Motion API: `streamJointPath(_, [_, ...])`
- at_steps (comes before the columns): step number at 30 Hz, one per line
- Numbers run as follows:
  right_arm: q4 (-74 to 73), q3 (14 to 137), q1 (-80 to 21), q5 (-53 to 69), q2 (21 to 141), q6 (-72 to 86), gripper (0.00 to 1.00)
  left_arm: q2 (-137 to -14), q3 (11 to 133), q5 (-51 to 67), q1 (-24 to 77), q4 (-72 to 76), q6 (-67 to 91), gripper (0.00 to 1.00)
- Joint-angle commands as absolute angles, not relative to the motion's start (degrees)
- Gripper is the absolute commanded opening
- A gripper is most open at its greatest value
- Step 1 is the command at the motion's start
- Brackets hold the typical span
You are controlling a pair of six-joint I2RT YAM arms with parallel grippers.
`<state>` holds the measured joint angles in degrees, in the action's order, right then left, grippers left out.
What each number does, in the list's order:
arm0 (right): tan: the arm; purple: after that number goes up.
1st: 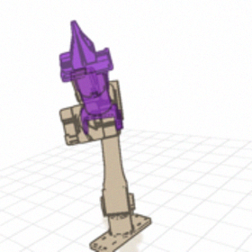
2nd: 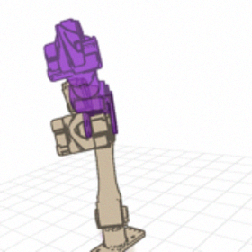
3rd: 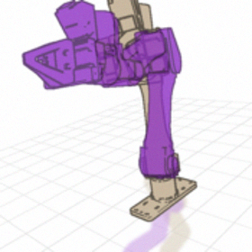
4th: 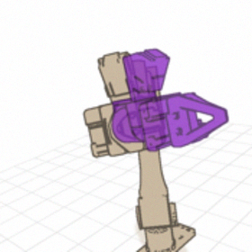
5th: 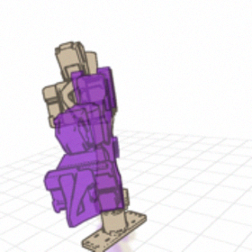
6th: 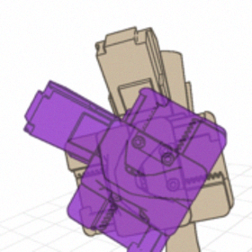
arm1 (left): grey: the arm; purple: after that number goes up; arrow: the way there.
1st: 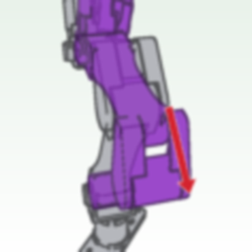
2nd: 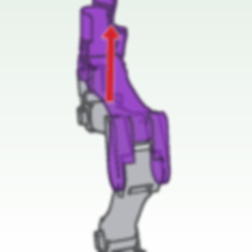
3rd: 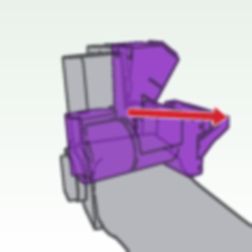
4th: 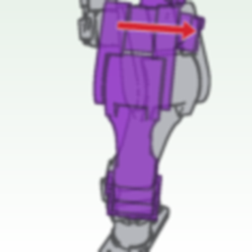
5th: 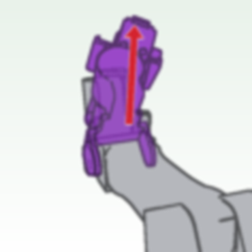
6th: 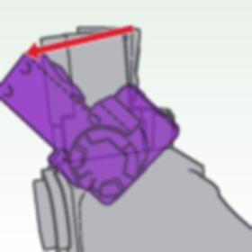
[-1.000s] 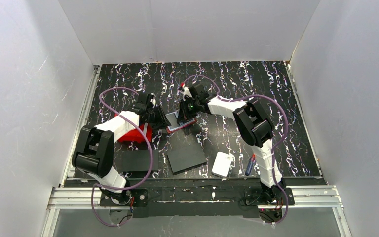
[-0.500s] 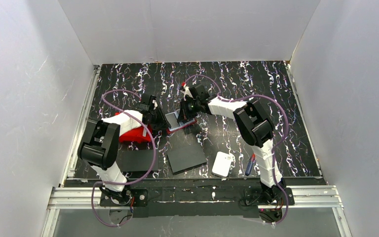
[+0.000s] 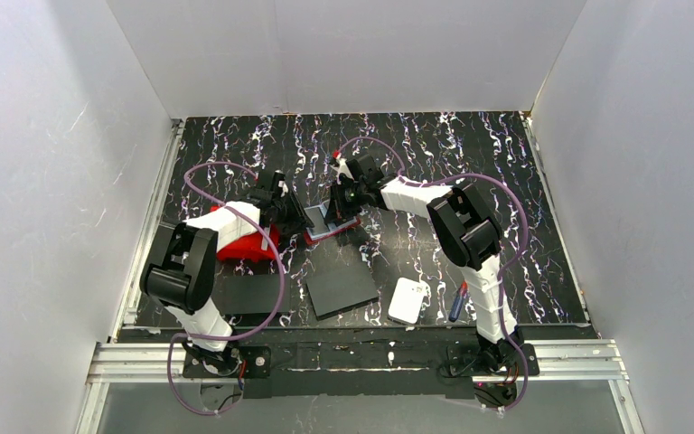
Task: Put the credit cards into the card holder
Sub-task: Insert the credit card into the card holder.
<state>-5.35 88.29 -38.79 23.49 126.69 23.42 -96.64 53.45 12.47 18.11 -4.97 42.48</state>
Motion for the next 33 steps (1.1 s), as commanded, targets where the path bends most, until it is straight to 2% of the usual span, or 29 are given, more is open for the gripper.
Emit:
streamJointPath(1, [-10.4,87.4,-39.2,18.7,130.1,21.4,0.01,-93.4,53.8,11.5,18.1,-6.4,42.7,0.27])
streamJointPath(4, [-10.7,87.5,-39.3,18.6,130.1,21.1,0.01,-93.7,53.7,11.9,18.1,-6.0,43.3,0.29])
streamJointPath(9, [-10.8,87.7,-39.3,18.9,130.1,21.0,0.01,-93.1,53.5,10.8,18.1,-7.3,43.8,0.41])
streamJointPath(11, [-10.9,87.7,-39.3,18.9,130.1,20.9,0.01,-92.4,53.5,10.7,18.1,-7.7,43.5,0.43])
streamJointPath(17, [-10.9,88.1,-39.4,19.2,130.5,20.9,0.01,-93.0,53.3,13.0,18.2,-6.2,44.2,0.33])
streamJointPath(33, [-11.1,88.6,-39.5,19.4,130.5,20.8,0.01,-96.8,52.3,14.1,18.3,-3.9,43.9,0.32])
